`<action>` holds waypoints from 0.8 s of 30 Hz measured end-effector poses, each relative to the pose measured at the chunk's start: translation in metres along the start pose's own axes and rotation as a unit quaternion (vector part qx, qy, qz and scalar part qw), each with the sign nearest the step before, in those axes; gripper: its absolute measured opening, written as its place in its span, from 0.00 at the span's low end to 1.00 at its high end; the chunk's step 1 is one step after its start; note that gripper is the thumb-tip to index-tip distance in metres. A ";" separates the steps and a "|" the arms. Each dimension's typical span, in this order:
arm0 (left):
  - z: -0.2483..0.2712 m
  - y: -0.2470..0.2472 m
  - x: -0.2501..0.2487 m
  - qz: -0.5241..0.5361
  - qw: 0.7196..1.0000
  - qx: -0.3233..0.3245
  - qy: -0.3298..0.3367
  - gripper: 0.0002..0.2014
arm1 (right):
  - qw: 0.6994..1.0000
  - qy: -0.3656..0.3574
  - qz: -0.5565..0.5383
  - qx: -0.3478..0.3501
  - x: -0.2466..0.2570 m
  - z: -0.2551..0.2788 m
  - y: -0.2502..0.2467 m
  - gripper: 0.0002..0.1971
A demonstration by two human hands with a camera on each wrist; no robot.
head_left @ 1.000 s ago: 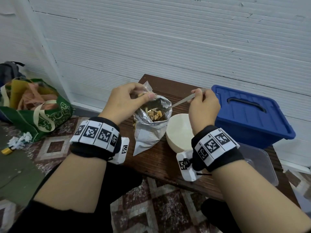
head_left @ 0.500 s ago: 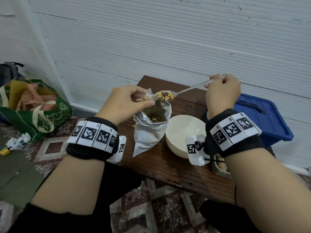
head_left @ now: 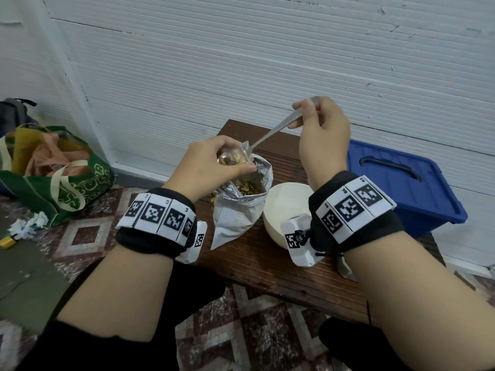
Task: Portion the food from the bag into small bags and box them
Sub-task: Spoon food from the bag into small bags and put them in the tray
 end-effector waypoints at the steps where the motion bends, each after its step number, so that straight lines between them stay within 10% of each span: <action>1: 0.000 -0.002 0.001 0.007 1.000 -0.010 -0.003 0.21 | 0.999 -0.033 -0.018 -0.003 0.008 0.000 -0.001 0.11; 6: -0.002 -0.010 0.009 0.044 0.998 -0.043 -0.022 0.19 | 0.988 -0.125 -0.068 -0.057 0.029 -0.002 -0.021 0.10; 11: -0.003 -0.017 0.011 0.071 0.995 -0.060 -0.024 0.17 | 0.986 -0.057 -0.030 -0.151 0.006 0.005 -0.047 0.12; 24: 0.010 -0.018 -0.017 0.141 0.987 -0.066 0.042 0.16 | 0.984 0.054 0.134 0.105 -0.054 0.058 0.012 0.09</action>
Point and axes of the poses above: each hand's wrist, its own z-axis away from the middle knuckle, its own y-axis out of the palm, x = y × z, the point moved 9 cm from there along -z, towards the middle knuckle, and after that the axes turned 10 degrees about -y, right-handed, at the moved point
